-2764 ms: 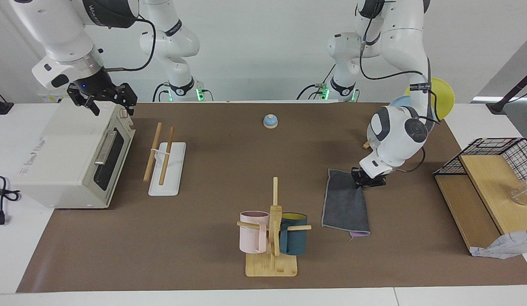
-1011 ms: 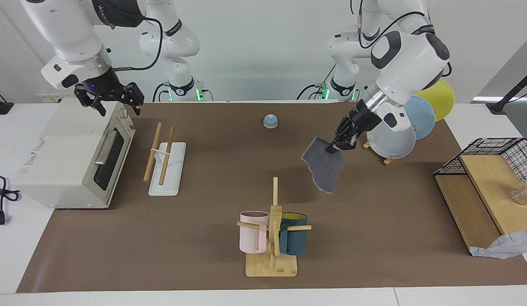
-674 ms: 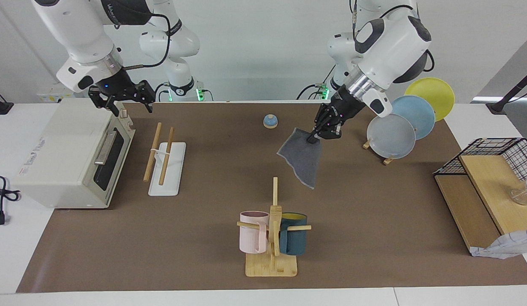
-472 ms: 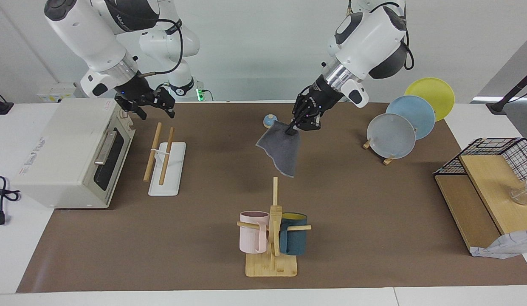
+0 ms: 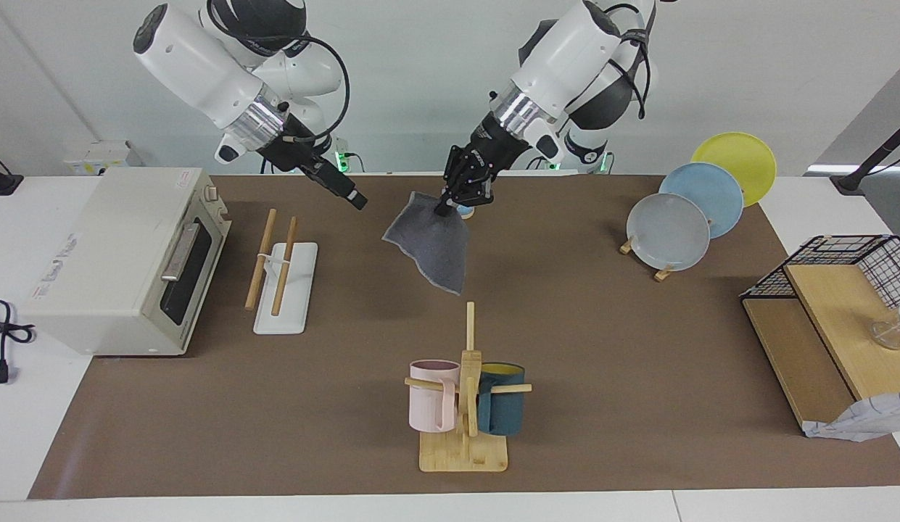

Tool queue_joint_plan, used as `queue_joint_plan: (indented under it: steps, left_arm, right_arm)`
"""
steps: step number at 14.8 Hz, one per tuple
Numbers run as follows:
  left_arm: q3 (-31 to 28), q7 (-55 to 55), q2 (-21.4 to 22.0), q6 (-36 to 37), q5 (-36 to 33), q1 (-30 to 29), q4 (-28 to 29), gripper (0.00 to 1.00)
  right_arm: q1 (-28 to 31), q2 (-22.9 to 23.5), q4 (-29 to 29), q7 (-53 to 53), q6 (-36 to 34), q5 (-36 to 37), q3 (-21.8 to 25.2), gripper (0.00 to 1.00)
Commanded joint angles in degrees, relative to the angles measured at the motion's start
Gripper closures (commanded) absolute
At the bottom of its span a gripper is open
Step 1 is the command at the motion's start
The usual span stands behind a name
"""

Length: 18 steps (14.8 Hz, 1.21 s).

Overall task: Fold towel and hang on rack
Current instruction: 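Carry the towel to mid-table while the right gripper reaches toward it, then grasp the towel with the right gripper beside the left gripper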

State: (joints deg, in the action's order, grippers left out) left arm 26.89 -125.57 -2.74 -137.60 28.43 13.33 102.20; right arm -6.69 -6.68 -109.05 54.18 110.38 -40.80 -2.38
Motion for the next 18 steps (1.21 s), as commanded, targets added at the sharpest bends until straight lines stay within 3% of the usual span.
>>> queue_joint_plan:
  steps: [1, 7, 11, 13, 17, 18]
  left_arm:
    - [-0.8, -2.1, 4.1, -4.0, 0.8, 1.4, 5.3, 1.00]
    - [-0.8, -3.8, 4.0, -4.8, 0.9, 1.6, 5.4, 1.00]
    - [-0.8, -4.4, 4.0, -4.9, 0.9, 1.6, 5.3, 1.00]
    - [-0.8, -5.1, 4.0, -4.9, 0.8, 1.6, 5.3, 1.00]
    - [-0.8, -5.4, 4.0, -4.8, 0.8, 1.6, 5.4, 1.00]
    - [-0.8, -5.4, 4.0, -4.8, 0.8, 1.6, 5.4, 1.00]
  right_arm:
    - [-1.3, 1.8, -0.7, 8.5, 2.4, -6.0, 0.1, 0.00]
    - [-4.2, 4.8, -0.1, 15.1, 2.2, -10.7, 0.0, 0.00]
    - [-6.5, 7.6, 4.4, 20.6, 3.6, -10.6, 0.0, 0.03]
    - [-6.9, 7.6, 4.5, 21.4, 4.1, -10.6, 0.0, 0.29]
    - [-7.4, 7.6, 3.7, 18.6, 6.0, -10.5, 0.0, 1.00]
    - [-7.4, 7.7, 3.7, 18.2, 6.1, -10.5, 0.0, 1.00]
